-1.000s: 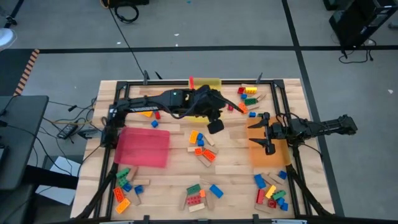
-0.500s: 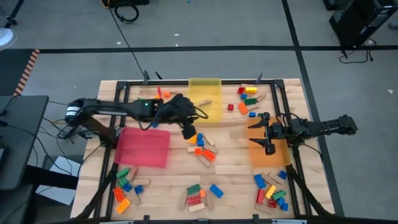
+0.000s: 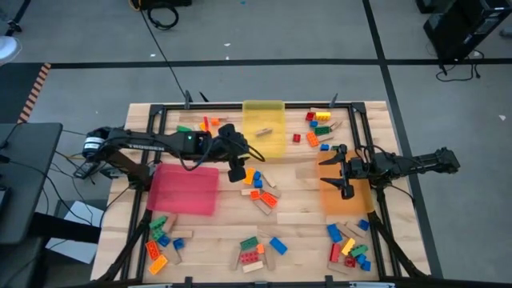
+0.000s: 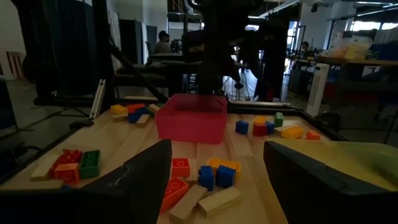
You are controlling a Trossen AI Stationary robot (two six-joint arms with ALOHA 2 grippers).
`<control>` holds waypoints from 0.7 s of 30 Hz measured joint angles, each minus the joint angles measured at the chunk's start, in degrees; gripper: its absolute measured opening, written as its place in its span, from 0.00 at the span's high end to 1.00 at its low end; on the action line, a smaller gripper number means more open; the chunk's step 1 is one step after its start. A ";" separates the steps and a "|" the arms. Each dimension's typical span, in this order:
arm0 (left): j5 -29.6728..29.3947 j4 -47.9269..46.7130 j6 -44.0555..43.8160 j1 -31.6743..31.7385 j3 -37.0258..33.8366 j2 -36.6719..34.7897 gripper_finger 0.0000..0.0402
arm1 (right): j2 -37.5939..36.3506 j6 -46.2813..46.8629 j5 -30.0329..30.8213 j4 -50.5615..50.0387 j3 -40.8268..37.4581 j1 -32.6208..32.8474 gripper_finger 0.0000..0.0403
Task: Sort blocks by size
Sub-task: Put the 3 stud yellow game piece into the pink bin
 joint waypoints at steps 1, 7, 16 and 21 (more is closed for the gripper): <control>-0.51 -0.01 -1.84 0.00 0.00 0.00 0.50 | 0.00 0.00 0.01 0.01 0.00 0.01 0.33; -1.51 1.30 -11.72 0.00 0.00 0.00 0.43 | 0.00 0.00 -0.01 0.01 0.00 -0.01 0.33; -0.86 2.94 -19.36 0.00 0.79 7.00 0.43 | 0.02 -0.02 0.02 0.06 0.00 0.01 0.33; -0.37 -1.46 -23.68 0.00 3.55 13.99 0.43 | 0.02 -0.02 0.02 0.08 0.00 0.00 0.33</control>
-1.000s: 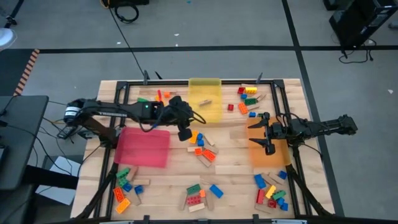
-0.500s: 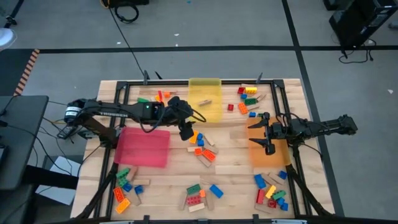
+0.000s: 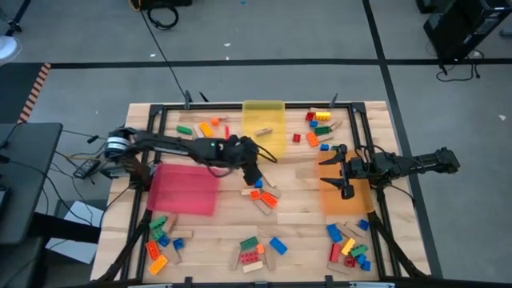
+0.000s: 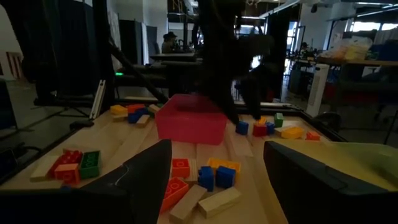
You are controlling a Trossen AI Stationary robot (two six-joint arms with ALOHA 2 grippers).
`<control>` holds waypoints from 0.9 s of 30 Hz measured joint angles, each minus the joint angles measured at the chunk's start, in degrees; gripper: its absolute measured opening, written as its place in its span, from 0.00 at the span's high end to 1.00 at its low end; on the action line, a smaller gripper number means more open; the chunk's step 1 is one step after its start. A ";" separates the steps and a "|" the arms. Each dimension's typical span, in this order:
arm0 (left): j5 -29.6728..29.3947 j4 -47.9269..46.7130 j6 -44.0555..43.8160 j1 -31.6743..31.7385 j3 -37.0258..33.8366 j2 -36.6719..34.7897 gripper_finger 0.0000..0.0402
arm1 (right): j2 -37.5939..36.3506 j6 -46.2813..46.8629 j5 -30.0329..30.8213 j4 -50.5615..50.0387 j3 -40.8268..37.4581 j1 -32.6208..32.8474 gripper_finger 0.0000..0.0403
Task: Sort blocks by size
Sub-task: Put the 3 stud yellow game piece into the pink bin
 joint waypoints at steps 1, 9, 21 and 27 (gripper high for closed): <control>0.15 -1.24 -1.23 -0.01 0.58 1.14 0.43 | 0.00 0.00 0.00 0.01 0.00 0.00 0.33; 3.25 -5.57 -4.21 -0.02 2.63 8.77 0.43 | 0.00 0.00 0.00 0.03 0.00 0.00 0.33; 5.42 -4.39 -5.35 0.11 2.63 13.43 0.43 | -0.02 0.00 0.00 0.11 0.00 0.00 0.33; 6.20 -4.90 -5.26 0.11 2.46 14.59 0.43 | -0.07 0.00 0.00 0.19 0.00 0.01 0.34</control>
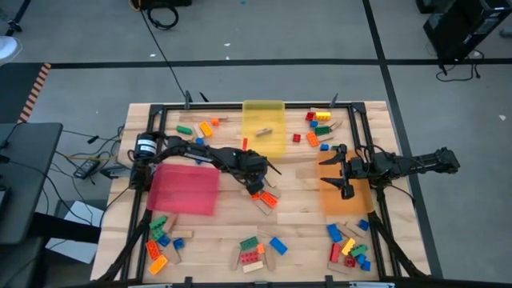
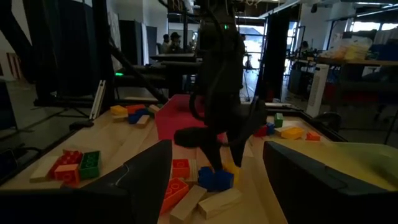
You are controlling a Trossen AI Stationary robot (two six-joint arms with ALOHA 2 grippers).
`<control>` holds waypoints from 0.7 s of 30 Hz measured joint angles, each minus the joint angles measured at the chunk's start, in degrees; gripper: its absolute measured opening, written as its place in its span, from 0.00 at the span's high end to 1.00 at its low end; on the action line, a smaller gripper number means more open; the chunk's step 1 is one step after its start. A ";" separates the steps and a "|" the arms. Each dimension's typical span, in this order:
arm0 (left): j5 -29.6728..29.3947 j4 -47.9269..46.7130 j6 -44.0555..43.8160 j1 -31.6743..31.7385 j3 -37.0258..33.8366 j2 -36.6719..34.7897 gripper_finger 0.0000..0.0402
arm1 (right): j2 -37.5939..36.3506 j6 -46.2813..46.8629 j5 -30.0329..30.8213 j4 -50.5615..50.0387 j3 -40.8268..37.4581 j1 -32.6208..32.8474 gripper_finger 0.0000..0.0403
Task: Sort blocks by size
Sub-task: Put the 3 stud yellow game piece into the pink bin
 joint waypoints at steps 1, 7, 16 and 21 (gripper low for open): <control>0.06 0.30 0.02 0.00 -0.02 0.03 0.43 | 0.00 0.00 0.00 0.06 0.00 0.00 0.34; 0.35 0.86 -0.09 0.15 0.09 -0.13 0.45 | 0.04 0.00 0.00 -0.02 0.00 0.00 0.33; 0.48 0.32 0.02 0.10 0.09 -0.15 0.69 | 0.04 0.00 0.00 0.02 0.00 0.00 0.34; 0.70 0.35 0.16 -0.02 0.09 -0.15 0.77 | 0.04 0.00 0.00 0.00 0.00 0.00 0.33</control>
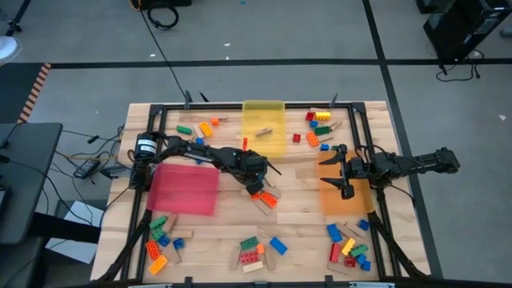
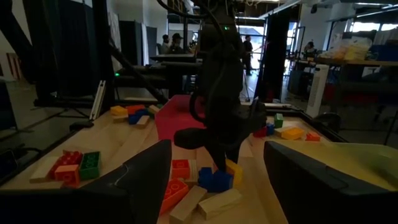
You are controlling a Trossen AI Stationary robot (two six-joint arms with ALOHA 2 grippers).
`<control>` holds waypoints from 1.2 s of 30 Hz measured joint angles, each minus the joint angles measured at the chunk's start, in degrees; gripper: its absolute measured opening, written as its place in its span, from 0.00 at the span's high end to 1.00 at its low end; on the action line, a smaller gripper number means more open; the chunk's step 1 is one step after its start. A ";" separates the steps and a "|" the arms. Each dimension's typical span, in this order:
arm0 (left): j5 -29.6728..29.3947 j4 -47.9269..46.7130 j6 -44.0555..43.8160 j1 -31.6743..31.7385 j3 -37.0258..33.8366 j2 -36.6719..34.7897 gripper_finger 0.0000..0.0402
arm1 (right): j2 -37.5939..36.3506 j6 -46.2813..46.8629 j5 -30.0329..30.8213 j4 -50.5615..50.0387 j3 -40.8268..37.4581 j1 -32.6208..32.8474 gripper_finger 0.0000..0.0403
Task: Sort blocks by size
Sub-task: Put the 3 stud yellow game piece into the pink bin
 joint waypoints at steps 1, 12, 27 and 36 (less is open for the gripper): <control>0.13 0.00 -0.01 0.00 0.00 -0.02 0.77 | 0.00 0.00 0.00 0.02 0.00 0.00 0.33; 1.18 -8.14 1.19 -0.05 3.78 -0.30 0.77 | 0.00 0.00 0.00 0.01 0.00 0.00 0.33; -1.07 -13.34 3.95 -3.69 -7.76 -31.19 0.77 | 0.02 0.02 0.02 -0.04 0.00 0.00 0.33; 0.50 -19.37 -9.78 -10.06 -27.00 -47.64 0.77 | 0.02 0.00 0.02 0.00 0.00 -0.02 0.33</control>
